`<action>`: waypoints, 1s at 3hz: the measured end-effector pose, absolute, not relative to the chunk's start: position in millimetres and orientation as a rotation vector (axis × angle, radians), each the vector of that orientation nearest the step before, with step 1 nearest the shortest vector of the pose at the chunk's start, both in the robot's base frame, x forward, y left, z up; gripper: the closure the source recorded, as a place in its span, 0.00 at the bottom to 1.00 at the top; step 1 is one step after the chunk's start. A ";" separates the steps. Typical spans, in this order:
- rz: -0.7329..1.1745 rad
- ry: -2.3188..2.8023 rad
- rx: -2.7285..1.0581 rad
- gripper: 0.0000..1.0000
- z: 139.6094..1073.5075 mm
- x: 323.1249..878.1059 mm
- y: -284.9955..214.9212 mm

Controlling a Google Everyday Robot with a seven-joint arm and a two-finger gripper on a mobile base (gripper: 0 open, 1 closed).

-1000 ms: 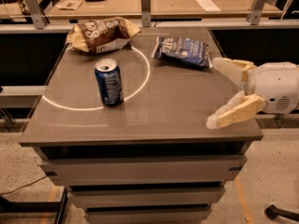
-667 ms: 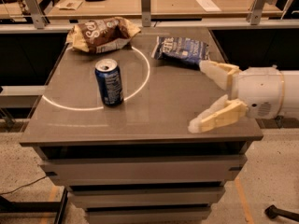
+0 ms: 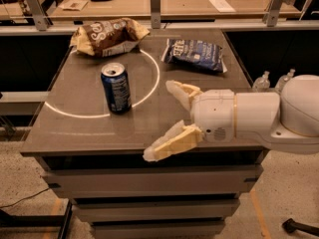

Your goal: Move pepsi can near brown chip bag

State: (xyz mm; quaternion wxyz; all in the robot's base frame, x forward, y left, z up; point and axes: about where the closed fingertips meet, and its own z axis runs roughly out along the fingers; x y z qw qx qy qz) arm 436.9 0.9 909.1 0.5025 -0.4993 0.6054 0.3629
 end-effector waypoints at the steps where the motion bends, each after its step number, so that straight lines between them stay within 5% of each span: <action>1: 0.861 1.524 -1.195 0.00 879.4 446.2 30.3; 3: 0.740 1.681 -1.006 0.00 842.7 483.3 49.4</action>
Offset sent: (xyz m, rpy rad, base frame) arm 0.0491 0.0470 -0.0919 -0.0782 0.1301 -0.3118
